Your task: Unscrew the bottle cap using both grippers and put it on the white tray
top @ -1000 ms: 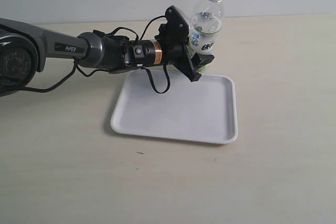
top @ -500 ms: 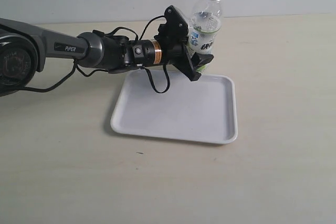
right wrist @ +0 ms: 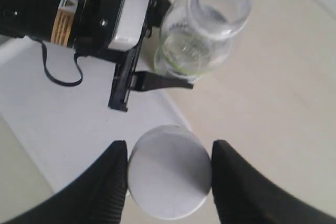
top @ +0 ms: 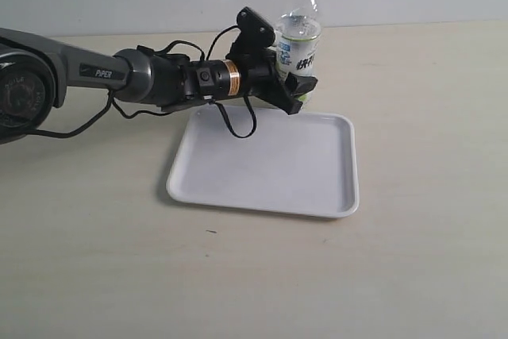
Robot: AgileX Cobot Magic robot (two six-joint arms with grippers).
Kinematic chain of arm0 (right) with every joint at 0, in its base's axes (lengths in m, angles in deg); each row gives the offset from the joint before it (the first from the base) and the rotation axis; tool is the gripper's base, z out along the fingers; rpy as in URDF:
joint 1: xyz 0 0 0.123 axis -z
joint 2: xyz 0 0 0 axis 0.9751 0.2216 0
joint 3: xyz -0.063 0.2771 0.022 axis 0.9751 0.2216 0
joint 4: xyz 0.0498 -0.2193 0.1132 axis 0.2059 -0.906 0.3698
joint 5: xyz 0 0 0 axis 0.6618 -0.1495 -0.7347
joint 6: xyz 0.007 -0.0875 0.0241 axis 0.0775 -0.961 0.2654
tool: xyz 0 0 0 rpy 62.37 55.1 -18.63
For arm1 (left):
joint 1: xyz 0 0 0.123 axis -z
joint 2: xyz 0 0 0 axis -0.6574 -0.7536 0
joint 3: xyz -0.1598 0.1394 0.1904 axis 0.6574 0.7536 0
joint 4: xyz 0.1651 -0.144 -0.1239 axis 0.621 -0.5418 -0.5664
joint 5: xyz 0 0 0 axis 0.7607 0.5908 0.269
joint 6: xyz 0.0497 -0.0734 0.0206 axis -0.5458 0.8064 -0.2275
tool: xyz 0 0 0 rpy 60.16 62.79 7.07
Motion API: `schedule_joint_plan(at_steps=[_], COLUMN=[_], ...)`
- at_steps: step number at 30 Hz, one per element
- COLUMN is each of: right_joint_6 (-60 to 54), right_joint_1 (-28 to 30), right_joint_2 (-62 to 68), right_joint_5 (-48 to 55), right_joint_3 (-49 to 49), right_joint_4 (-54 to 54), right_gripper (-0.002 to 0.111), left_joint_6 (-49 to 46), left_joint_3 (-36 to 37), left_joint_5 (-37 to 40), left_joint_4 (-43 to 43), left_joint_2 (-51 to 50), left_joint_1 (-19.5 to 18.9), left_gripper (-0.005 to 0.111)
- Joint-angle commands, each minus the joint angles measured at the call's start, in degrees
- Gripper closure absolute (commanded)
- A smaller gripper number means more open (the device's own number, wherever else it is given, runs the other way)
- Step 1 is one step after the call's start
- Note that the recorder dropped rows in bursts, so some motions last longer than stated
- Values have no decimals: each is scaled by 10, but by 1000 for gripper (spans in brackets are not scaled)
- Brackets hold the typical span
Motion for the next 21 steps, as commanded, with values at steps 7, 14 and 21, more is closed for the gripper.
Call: schedule_joint_plan(at_steps=[7,14,21], right_joint_6=[22,18,19], right_joint_1=[1,-10,-71], right_joint_2=[-4,19,77], right_joint_5=[-76,-143,-196], right_joint_3=[172,235,235], right_joint_4=[23,60,56], right_gripper=[108,108,108], left_joint_6=[35,35,35], left_joint_3=[2,2,2], left_joint_5=[-53,-64,-62], left_joint_4=[-6,-6,-6], left_joint_2=[6,3,2], left_joint_1=[-31,-30,-30], left_gripper=[107,107,107])
